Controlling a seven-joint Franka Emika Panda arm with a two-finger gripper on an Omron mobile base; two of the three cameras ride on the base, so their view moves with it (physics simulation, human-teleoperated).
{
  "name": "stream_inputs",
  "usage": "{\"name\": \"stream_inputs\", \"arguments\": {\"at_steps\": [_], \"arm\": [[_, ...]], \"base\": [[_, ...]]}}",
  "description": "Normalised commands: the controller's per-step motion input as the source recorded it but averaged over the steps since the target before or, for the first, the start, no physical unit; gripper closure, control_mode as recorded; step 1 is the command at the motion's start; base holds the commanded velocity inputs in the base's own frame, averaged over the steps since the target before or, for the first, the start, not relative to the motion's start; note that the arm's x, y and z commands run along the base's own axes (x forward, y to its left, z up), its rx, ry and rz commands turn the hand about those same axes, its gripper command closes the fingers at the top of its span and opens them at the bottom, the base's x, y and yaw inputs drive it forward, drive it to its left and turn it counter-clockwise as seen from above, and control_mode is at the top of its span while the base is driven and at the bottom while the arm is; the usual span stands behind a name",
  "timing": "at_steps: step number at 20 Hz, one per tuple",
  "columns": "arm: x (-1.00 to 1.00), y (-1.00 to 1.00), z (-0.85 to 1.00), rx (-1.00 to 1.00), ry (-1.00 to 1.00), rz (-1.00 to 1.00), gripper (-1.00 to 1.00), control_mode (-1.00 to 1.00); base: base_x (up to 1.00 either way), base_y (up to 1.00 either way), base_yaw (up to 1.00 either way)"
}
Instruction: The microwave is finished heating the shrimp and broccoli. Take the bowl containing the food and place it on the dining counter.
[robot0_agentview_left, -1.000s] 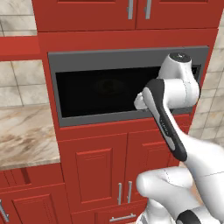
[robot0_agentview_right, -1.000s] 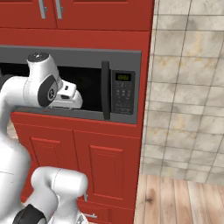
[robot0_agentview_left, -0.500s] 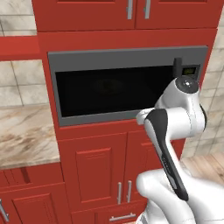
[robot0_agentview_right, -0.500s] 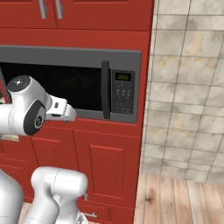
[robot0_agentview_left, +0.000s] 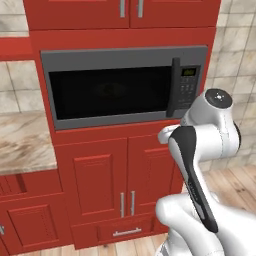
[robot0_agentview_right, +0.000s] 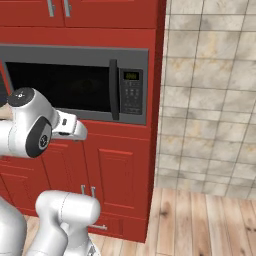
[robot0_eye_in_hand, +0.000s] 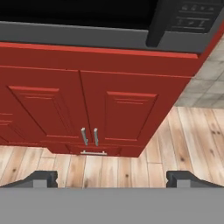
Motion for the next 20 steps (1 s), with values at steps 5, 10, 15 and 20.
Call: {"name": "stream_inputs", "arguments": {"at_steps": [5, 10, 15, 20], "arm": [[0.00, 0.00, 0.00, 0.00, 0.00, 0.00, -1.00, 1.00], [-0.02, 0.00, 0.00, 0.00, 0.00, 0.00, -1.00, -1.00], [0.00, -0.12, 0.04, 0.00, 0.00, 0.00, -1.00, -1.00], [0.05, -0.25, 0.36, 0.02, -0.14, 0.00, -1.00, -1.00]], "base": [[-0.36, -0.33, 0.00], [-0.14, -0.11, 0.00], [0.00, 0.00, 0.00], [0.00, 0.00, 0.00]]}}
